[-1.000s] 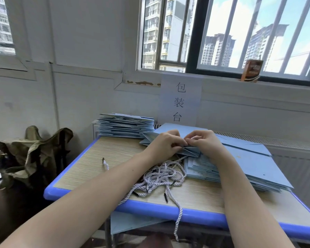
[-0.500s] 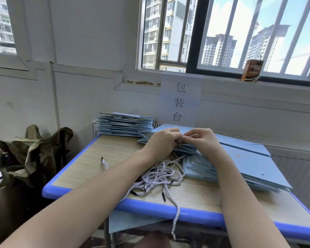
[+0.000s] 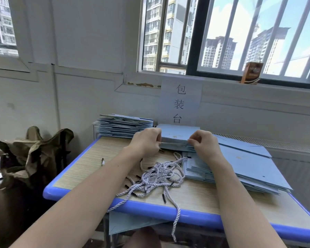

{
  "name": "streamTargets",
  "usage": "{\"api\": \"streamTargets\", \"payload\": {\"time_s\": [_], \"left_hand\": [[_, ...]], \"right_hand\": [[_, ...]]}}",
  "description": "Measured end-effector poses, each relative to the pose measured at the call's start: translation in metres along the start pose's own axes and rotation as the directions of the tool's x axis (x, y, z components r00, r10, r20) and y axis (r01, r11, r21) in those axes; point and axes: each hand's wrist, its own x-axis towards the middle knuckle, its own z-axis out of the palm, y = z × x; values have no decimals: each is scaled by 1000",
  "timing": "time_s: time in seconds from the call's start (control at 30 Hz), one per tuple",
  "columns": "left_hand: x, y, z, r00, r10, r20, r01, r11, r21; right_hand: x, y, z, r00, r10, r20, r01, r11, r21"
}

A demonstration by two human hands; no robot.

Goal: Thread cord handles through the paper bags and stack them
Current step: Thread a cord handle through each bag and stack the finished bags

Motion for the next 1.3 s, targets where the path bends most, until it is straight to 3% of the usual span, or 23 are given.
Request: {"api": "streamTargets", "payload": {"time_s": [0.13,0.73,0.87,1.3], "left_hand": [[-1,-8,-4,997,-70,-34,70,997,13],[0,8,16,986,-144,-83,152,984,91],[-2,7,18,991,-130,6,130,991,20],[-4,17,17,1000,16,8,-17,999,37]], "right_hand": [[0,0,-2,999,30,-41,-29,999,25],[-2,-7,1,1000,-12,5,12,1000,13],[-3,-7,1,1000,-17,19,16,1000,7],[-4,-7,3,999,-4,49,3,1000,19]]}}
